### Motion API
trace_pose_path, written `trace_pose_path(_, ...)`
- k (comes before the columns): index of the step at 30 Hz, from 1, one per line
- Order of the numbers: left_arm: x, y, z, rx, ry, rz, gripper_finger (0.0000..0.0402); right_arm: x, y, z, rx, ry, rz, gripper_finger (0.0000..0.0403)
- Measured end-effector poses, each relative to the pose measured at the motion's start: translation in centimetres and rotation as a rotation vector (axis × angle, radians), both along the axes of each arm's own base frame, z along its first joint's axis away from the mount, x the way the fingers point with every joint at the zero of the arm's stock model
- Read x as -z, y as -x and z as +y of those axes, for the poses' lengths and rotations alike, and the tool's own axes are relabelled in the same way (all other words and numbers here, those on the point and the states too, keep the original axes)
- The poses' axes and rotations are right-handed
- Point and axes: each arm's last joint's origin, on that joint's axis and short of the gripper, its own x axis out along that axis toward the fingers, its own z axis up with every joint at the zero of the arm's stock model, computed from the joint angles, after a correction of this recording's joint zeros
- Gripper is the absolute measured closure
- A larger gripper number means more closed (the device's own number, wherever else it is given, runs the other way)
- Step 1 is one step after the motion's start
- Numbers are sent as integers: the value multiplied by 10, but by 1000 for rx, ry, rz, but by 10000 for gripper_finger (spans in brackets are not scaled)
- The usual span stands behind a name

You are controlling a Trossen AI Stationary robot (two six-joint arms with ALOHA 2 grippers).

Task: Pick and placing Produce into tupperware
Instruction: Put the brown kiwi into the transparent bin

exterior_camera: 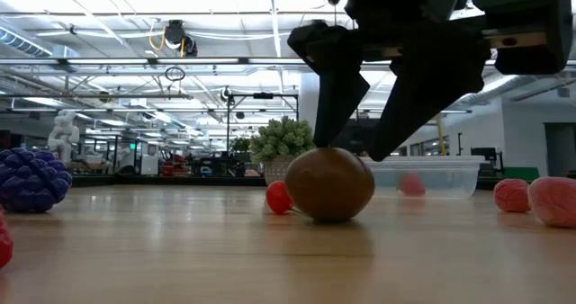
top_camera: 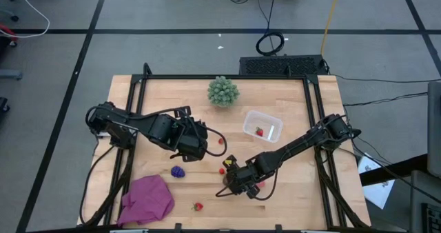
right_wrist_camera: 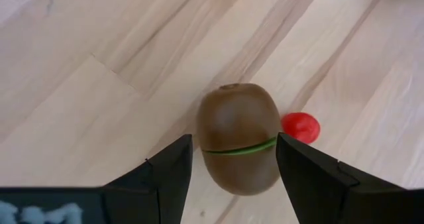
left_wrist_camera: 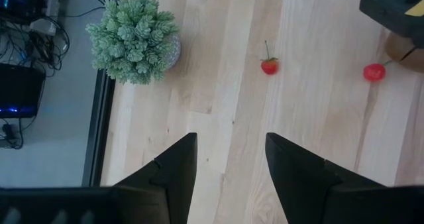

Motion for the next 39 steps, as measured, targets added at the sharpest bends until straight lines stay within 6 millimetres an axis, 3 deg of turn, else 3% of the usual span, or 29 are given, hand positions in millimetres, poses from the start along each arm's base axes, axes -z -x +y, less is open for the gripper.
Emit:
trace_pose_path(20,-1,-2,0,1,6,-18,218,0,0,2,131,-78,14,195)
trace_pose_path(32,0,-2,0,8,4,-15,218,-2,3,14,28,-50,-19,193)
trace_pose_path(39,0,-2,0,5,5,-17,218,-4,0,15,89,-104,-49,193)
